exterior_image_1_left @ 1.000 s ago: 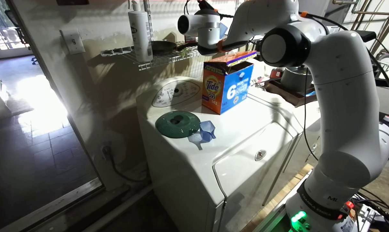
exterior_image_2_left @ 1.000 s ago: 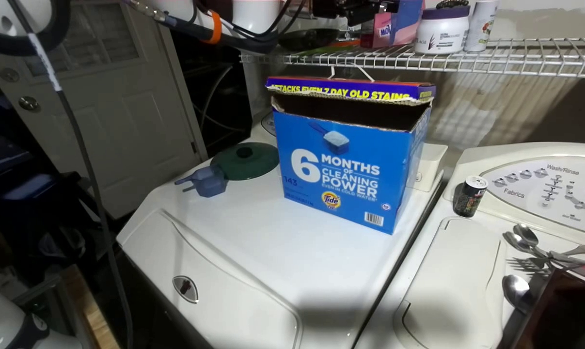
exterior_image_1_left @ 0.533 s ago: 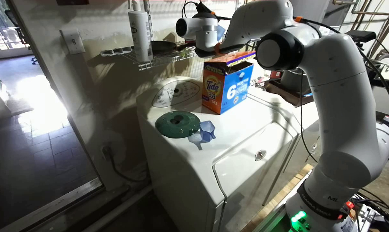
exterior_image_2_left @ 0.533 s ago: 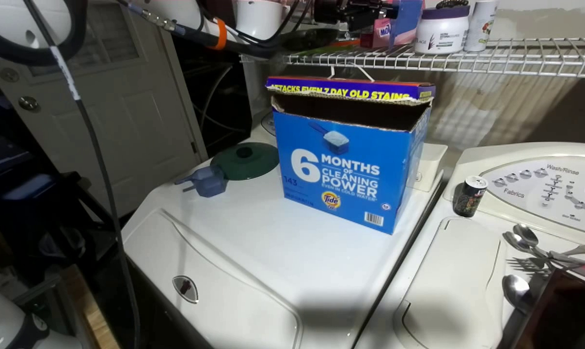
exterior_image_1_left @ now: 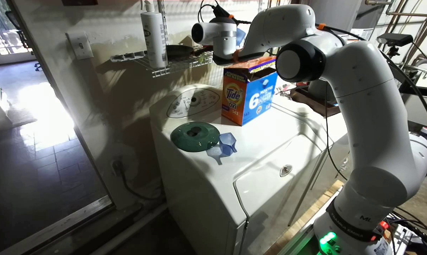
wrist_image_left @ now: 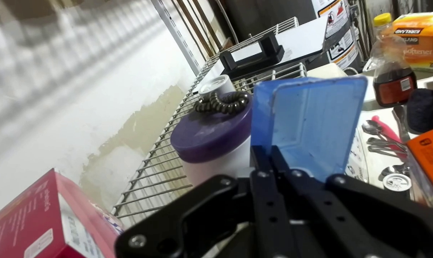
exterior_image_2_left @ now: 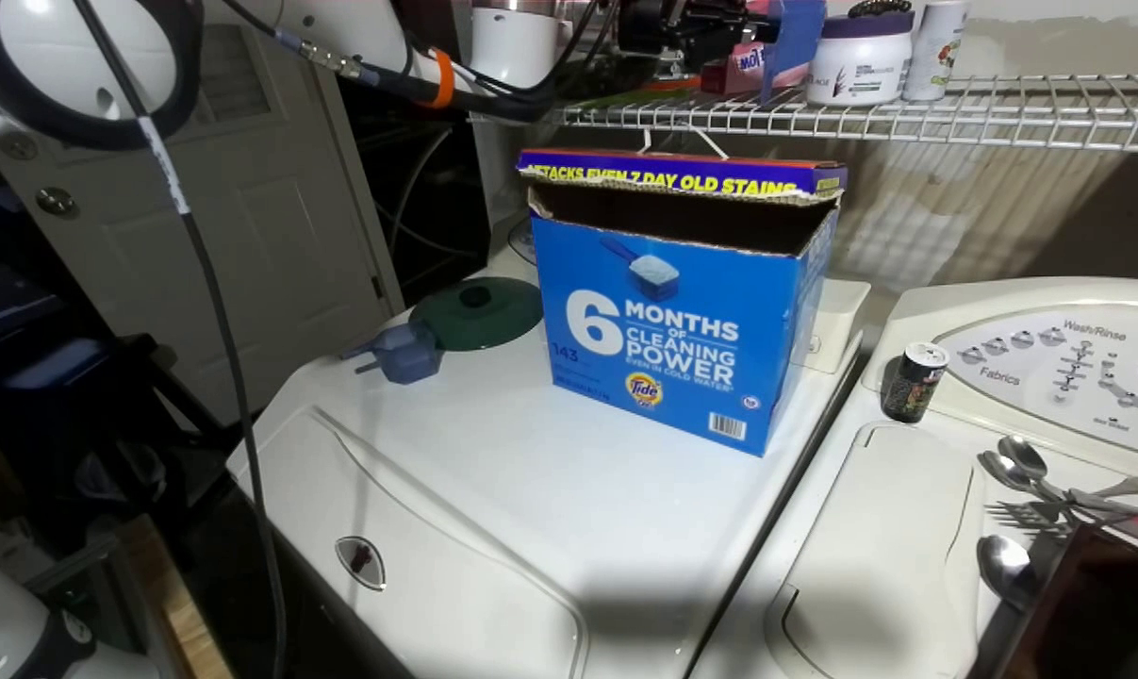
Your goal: Put the blue measuring cup on the bottom shelf above the machines.
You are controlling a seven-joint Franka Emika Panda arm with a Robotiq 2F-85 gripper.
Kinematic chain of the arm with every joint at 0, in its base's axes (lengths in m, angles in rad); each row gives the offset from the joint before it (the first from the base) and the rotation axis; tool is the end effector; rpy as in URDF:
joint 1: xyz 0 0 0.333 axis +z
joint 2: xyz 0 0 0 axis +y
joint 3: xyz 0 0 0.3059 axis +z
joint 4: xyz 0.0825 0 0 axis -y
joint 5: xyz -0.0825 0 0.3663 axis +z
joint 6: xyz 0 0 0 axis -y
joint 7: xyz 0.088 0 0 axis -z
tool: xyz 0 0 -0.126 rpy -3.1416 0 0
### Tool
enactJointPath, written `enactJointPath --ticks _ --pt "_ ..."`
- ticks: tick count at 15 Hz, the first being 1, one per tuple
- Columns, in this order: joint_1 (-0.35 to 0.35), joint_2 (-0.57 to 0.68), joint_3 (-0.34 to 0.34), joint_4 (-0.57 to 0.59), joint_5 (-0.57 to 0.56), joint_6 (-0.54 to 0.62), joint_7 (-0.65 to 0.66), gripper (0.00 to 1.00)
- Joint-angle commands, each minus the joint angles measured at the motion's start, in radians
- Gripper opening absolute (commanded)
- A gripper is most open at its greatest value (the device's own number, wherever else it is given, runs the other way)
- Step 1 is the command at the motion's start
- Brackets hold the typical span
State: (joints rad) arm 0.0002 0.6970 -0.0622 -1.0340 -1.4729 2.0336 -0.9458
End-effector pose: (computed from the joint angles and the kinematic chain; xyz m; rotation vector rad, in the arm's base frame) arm 0.7623 -0.1023 0.5125 1.2795 1.1456 -0.4971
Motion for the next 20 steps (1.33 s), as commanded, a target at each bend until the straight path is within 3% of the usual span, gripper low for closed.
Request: enactJointPath --ticks 1,14,18,20 --pt "0.012 0.054 -0.022 0.086 0.009 -0.017 -0.046 0.01" --pt "0.03 0.109 -0.029 0.134 0.012 -0.033 -0.1 0.01" --pt "0.034 0.12 -0.035 0.144 0.013 -0.036 -0.115 0.1" --pt "0.036 0.122 -0.038 0.146 0.01 -0.042 -0.119 0.03"
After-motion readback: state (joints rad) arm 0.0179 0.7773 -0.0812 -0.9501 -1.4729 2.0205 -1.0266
